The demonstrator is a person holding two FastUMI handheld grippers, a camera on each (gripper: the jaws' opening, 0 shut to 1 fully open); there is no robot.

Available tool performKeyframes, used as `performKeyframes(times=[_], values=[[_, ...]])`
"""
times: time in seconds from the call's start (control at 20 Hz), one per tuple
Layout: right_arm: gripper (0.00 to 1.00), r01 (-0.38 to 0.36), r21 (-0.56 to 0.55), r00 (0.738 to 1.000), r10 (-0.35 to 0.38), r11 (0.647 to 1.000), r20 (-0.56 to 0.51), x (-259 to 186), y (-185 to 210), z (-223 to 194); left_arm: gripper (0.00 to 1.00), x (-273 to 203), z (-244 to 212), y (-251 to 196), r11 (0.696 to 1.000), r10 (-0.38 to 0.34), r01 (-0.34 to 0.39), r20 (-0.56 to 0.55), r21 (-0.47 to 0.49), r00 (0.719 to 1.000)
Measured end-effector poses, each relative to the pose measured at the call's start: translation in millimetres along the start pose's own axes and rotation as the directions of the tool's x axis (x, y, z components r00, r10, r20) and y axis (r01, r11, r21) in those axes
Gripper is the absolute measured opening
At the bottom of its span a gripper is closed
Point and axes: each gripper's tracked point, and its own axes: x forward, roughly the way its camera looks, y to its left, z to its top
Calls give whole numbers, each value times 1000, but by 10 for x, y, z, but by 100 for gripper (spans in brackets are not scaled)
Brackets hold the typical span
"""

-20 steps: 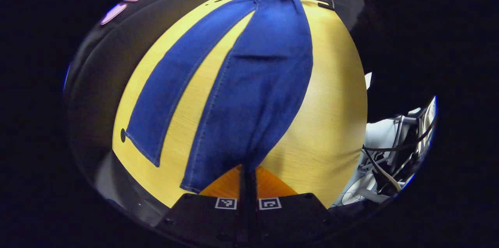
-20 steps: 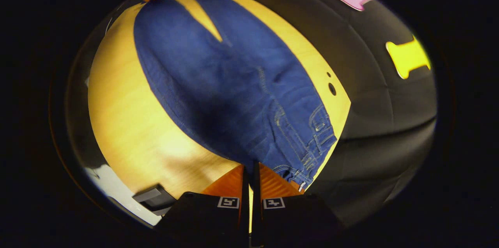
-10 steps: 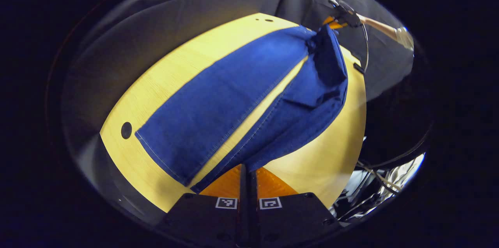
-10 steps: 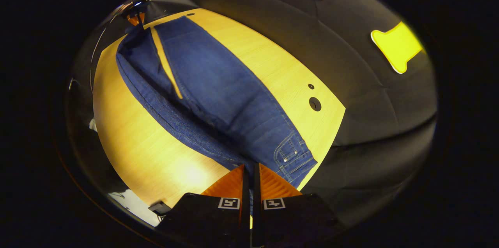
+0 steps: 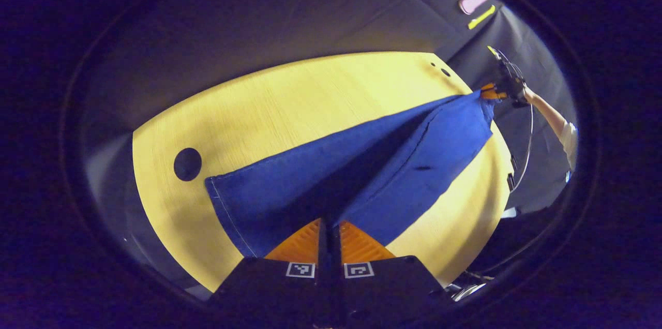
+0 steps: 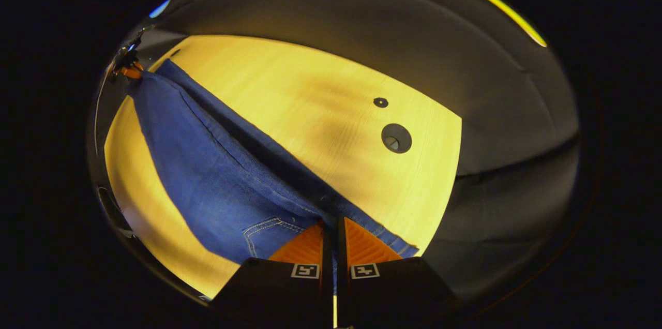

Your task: Grasp the waist and the cuffs of the jeans and fold them to make the two legs overlap; first hold the waist and fold one-third of the jeans toward the cuffs, then hold the cuffs and fold the remaining one-third in the same direction to finish folding.

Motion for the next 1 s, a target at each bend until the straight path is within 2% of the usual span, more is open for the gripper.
performKeyframes(times=[0.15, 0.2, 0.25, 0.3, 0.35, 0.4, 0.5, 0.55, 0.6, 0.65, 0.7, 0.8, 0.9, 1.0], values=[[7, 64, -72, 998, -66, 995, -23, 258, -23, 5, 7, 166, 161, 188, 995, 88, -86, 40, -48, 995], [8, 75, -73, 997, -76, 995, -12, 274, -29, 21, 10, 169, 183, 180, 993, 102, -99, 51, -66, 993], [19, 96, -73, 995, -95, 993, 14, 248, -65, 62, 13, 136, 185, 238, 987, 134, -127, 68, -93, 989], [25, 111, -60, 993, -108, 992, 45, 205, -116, 129, 23, 93, 233, 300, 982, 165, -153, 105, -111, 981], [42, 117, -30, 990, -114, 993, 88, 143, -151, 191, 41, -44, 307, 427, 974, 210, -192, 155, -124, 965], [60, 112, 10, 986, -112, 994, 126, 60, -147, 239, 82, -227, 400, 555, 959, 274, -249, 217, -137, 937], [94, 148, 78, 969, -161, 986, 189, -150, -275, 328, 94, -644, 547, 870, 908, 418, -379, 314, -180, 853], [92, 175, 105, 956, -195, 979, 220, -272, -361, 357, 93, -832, 566, 928, 881, 474, -431, 338, -196, 813], [93, 194, 129, 944, -221, 972, 246, -426, -392, 360, 93, -1005, 552, 934, 862, 506, -463, 344, -205, 791], [93, 201, 157, 932, -238, 967, 274, -567, -400, 357, 92, -1173, 544, 840, 863, 505, -453, 365, -222, 782], [94, 190, 205, 918, -248, 960, 310, -729, -390, 337, 91, -1298, 572, 617, 884, 467, -395, 409, -250, 784], [94, 164, 317, 892, -278, 934, 357, -1047, -402, 198, 95, -1609, 635, 133, 919, 388, -278, 526, -279, 756], [96, 142, 450, 882, -319, 882, 348, -1250, -487, -92, 95, -1941, 502, -174, 937, 343, -219, 608, -271, 716], [97, 124, 580, 888, -351, 805, 297, -1341, -600, -491, 95, -2056, 438, -622, 955, 292, -165, 682, -247, 671]])
